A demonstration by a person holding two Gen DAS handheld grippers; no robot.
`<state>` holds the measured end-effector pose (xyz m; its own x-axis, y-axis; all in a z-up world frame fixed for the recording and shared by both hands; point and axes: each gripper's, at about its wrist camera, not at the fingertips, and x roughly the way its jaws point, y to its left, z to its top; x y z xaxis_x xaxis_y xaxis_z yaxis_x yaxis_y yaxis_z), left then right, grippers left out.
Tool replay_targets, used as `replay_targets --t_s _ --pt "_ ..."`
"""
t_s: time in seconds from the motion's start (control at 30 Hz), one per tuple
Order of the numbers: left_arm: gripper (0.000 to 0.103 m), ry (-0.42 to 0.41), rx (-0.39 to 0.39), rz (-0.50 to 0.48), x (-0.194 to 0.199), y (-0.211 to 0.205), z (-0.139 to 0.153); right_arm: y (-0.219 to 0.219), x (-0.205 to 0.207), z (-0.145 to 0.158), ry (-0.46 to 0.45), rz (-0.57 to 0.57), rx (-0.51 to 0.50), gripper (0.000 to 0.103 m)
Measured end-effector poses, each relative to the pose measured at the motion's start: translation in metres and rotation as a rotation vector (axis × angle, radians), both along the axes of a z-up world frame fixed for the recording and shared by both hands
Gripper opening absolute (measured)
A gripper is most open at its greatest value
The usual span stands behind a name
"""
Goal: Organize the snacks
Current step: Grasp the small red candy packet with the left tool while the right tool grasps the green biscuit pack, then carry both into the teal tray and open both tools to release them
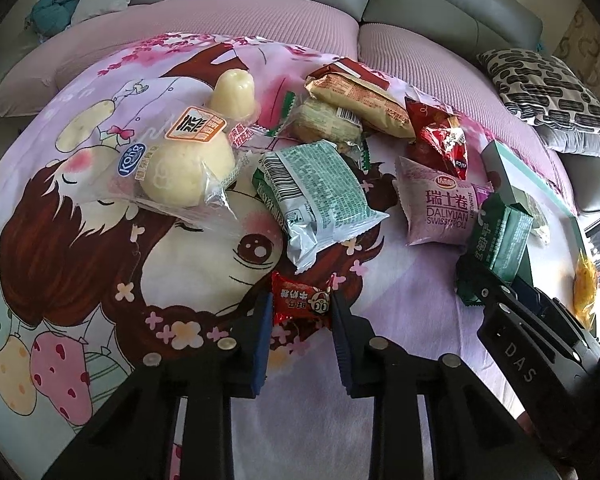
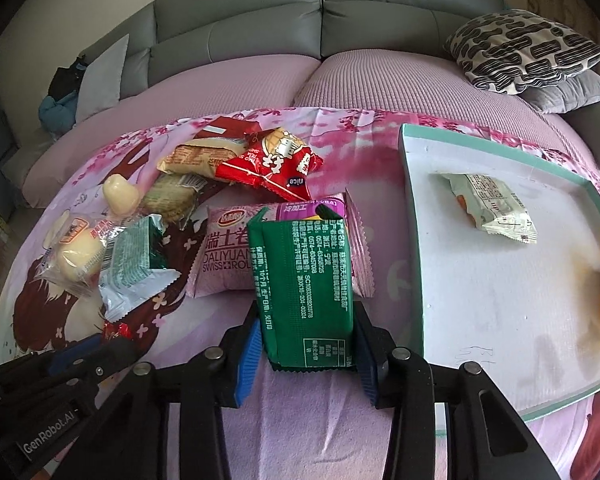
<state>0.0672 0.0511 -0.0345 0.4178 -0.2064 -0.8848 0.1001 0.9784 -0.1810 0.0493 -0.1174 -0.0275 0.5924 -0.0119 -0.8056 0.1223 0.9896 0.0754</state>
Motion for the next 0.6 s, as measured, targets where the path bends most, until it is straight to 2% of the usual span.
replay_targets --t_s 0.4,0.6 --pt "0.028 -0.026 0.011 -0.006 -0.003 -0.004 0.007 -0.004 -0.005 0.014 -0.036 -0.006 0.025 0.043" --pt "0.028 -0.080 0.007 -0.011 -0.008 -0.004 0.026 -0.009 -0.018 0.042 -0.120 -0.010 0.032 0.043"
